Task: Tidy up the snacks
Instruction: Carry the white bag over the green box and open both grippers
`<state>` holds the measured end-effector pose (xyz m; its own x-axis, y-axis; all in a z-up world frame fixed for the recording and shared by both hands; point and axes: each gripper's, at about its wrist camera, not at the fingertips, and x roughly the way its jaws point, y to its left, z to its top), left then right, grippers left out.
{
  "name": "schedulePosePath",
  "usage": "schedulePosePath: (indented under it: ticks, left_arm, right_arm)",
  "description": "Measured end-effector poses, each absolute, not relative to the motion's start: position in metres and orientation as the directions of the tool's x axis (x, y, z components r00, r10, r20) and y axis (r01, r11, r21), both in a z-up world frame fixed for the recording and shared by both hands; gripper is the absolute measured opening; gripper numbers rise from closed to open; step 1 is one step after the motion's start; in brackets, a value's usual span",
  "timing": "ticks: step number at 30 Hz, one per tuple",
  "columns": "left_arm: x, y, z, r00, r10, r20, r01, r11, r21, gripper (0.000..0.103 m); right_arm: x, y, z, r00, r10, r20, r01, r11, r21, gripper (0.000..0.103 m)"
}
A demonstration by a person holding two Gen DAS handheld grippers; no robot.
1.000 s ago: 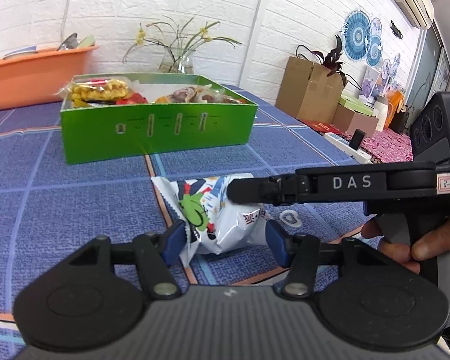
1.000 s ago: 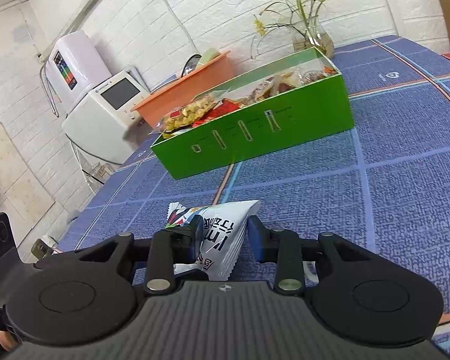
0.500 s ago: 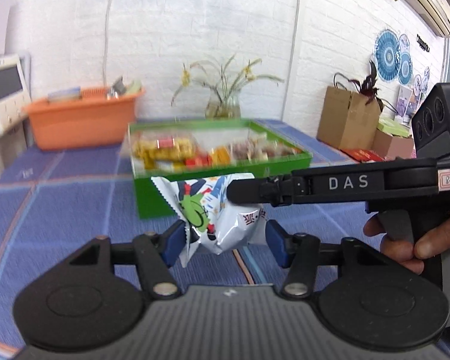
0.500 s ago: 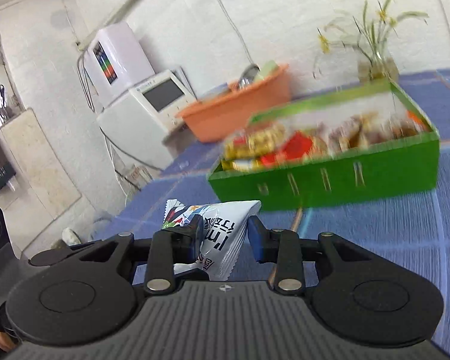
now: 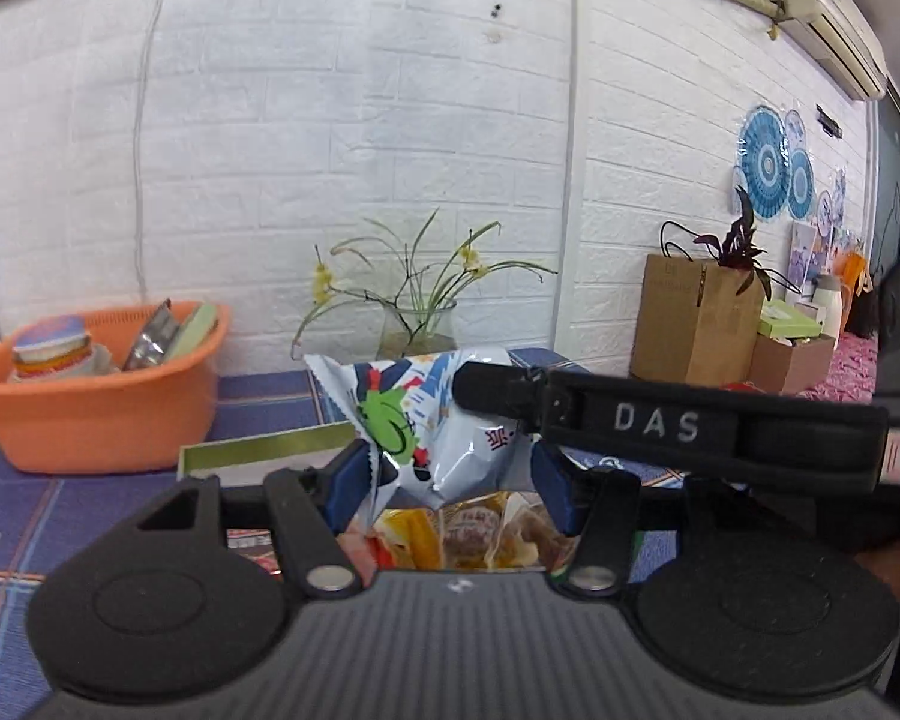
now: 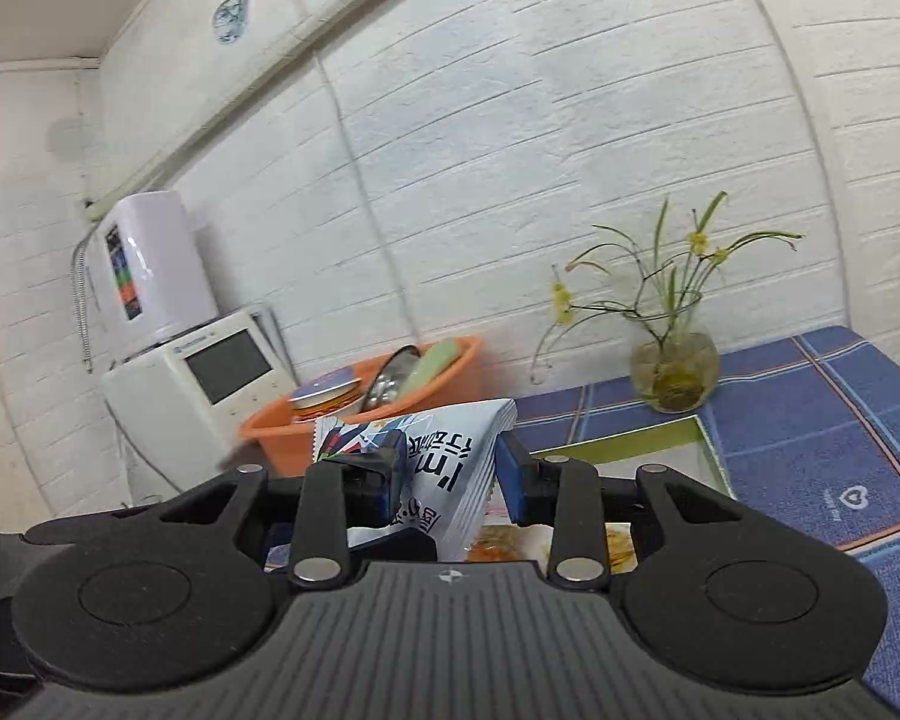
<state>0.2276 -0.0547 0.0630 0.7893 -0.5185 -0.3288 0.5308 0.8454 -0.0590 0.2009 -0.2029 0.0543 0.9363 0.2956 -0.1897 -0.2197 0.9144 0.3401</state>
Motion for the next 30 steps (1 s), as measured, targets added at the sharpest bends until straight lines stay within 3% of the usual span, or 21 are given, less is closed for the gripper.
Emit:
schedulePosePath:
  ticks: [11,16,18,21,30]
  left_arm:
    - [0.258,-0.063,0.023,0.788,-0.483,-0.382,0.485,0.869,-0.099,0.057]
    - [0.262,-0.065,0.023,0.833,-0.41,-0.372,0.428,0.903,-0.037,0.076]
    - [0.261,-0.065,0.025,0.846,-0.389,-0.366,0.408,0.912,-0.025,0.08]
    - [0.262,-0.064,0.027,0.856,-0.36,-0.37,0.381,0.924,-0.018,0.085]
    - [0.251,-0.064,0.03,0.879,-0.284,-0.384,0.342,0.935,0.091,0.088]
  right_arm:
    - [0.234,-0.2,0.024,0.917,0.298,-0.264,-0.224,0.934,0.279,0.059]
    - [0.237,-0.197,0.018,0.922,0.296,-0.251,-0.219,0.931,0.292,0.068]
    - [0.236,-0.196,0.019,0.927,0.285,-0.246,-0.212,0.935,0.286,0.09]
    - [0.231,-0.196,0.022,0.947,0.236,-0.219,-0.175,0.948,0.265,0.101]
    - [0.218,-0.201,0.035,0.973,0.145,-0.177,-0.099,0.964,0.249,0.103]
